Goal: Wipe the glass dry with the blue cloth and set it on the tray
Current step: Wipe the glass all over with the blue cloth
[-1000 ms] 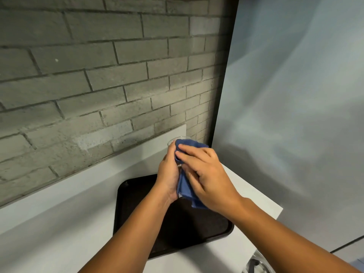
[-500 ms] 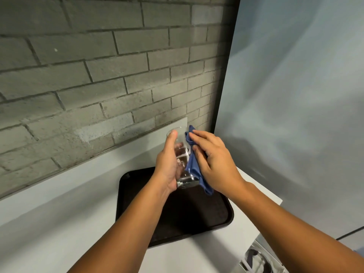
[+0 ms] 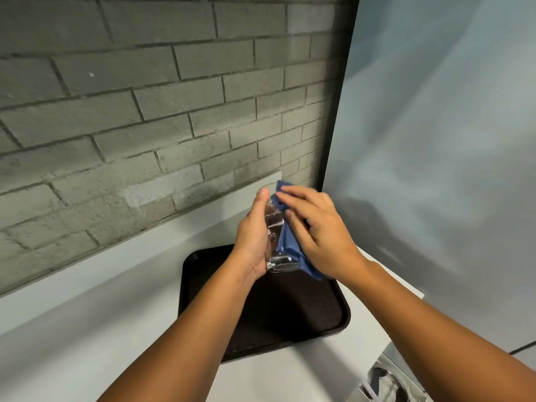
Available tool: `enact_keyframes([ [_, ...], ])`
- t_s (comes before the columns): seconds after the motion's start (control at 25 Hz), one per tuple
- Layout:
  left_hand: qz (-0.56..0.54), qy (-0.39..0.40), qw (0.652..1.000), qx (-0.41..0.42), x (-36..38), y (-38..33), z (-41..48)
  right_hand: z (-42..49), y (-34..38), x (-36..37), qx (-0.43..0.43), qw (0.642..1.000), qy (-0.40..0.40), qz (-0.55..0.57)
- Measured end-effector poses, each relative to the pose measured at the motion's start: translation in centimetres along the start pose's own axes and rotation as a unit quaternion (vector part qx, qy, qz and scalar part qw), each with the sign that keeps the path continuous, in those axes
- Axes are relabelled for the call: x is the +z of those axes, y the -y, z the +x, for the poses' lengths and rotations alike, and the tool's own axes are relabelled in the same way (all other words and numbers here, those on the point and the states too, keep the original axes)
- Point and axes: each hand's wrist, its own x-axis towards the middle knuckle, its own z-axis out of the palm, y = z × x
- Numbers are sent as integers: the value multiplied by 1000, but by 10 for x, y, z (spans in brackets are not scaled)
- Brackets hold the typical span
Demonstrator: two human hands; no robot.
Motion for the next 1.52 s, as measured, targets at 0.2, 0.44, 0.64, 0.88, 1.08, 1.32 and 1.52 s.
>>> enact_keyframes([
  [0.2,-30,20,999,-37,-10,-3,4,-26,12,3,1,1000,21,1],
  [0.44,-31,21,999,-11,6,-5,1,4,5,-8,37,999,-5,12],
  [0.64,-8,24,1000,18,10,-14,-2,12,-1,-7,46,998,-38,24],
  [0.88,16,3,999,46,10,-17,-3,6,-1,-2,18,998,-54,26],
  [1.08,15,-34,998,41,10,-17,2,3,1,5,12,998,-59,28],
  [1.32,12,-56,997,46,3,-16,8,4,5,9,55,994,-72,60],
  [1.52,5,-53,998,36,5,-17,3,10,-3,9,101,987,-74,100],
])
